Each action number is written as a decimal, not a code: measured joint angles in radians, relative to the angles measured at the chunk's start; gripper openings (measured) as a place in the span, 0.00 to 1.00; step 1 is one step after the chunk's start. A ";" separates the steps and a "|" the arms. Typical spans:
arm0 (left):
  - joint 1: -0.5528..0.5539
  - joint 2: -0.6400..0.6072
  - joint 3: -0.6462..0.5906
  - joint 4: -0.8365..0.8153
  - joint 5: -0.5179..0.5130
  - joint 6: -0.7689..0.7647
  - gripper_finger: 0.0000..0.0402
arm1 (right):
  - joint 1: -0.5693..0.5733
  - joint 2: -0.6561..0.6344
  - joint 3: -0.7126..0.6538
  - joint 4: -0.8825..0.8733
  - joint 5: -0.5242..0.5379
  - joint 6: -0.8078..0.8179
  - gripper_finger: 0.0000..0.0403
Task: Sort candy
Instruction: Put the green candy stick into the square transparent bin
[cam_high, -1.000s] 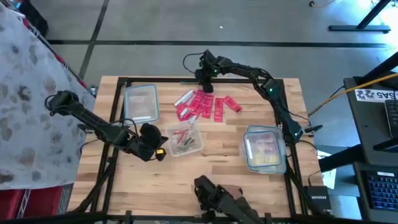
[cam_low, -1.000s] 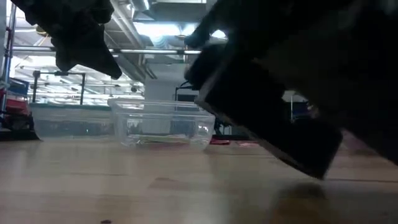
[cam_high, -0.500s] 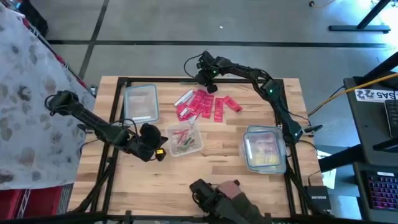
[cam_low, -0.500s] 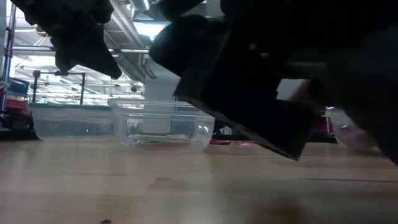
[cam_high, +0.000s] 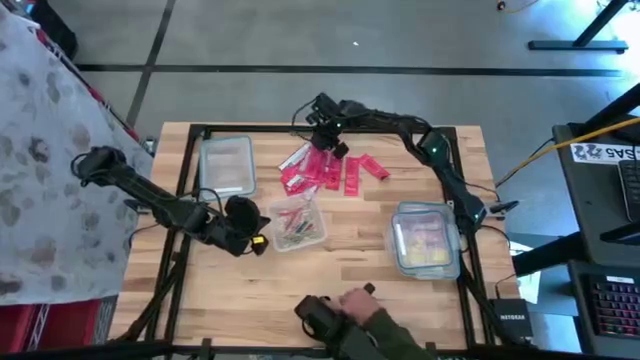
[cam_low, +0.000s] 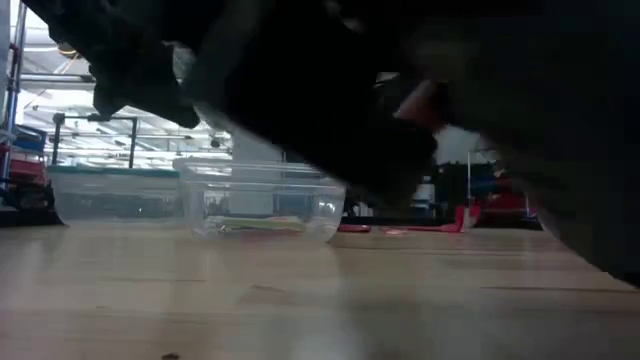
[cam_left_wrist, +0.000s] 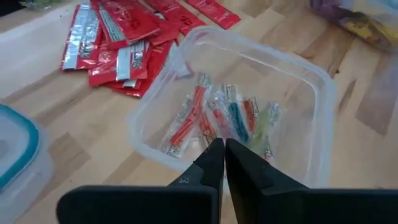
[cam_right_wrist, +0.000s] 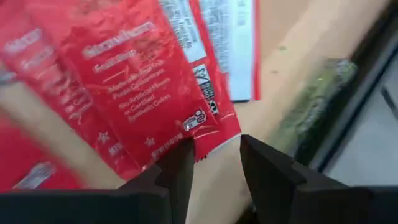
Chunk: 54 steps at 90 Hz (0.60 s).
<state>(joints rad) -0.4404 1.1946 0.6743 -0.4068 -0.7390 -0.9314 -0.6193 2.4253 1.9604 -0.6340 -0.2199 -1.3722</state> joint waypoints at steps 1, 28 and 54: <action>0.001 0.000 0.000 0.000 0.002 0.000 0.00 | 0.001 0.000 0.002 0.001 0.000 0.001 0.30; 0.010 -0.001 0.000 0.000 0.026 0.017 0.00 | -0.039 0.001 0.005 0.057 0.052 0.058 0.30; 0.010 -0.001 -0.001 0.003 0.026 0.016 0.00 | -0.083 0.016 0.009 0.039 0.002 0.107 0.30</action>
<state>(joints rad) -0.4305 1.1938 0.6735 -0.4034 -0.7128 -0.9157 -0.7025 2.4416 1.9694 -0.5953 -0.2184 -1.2652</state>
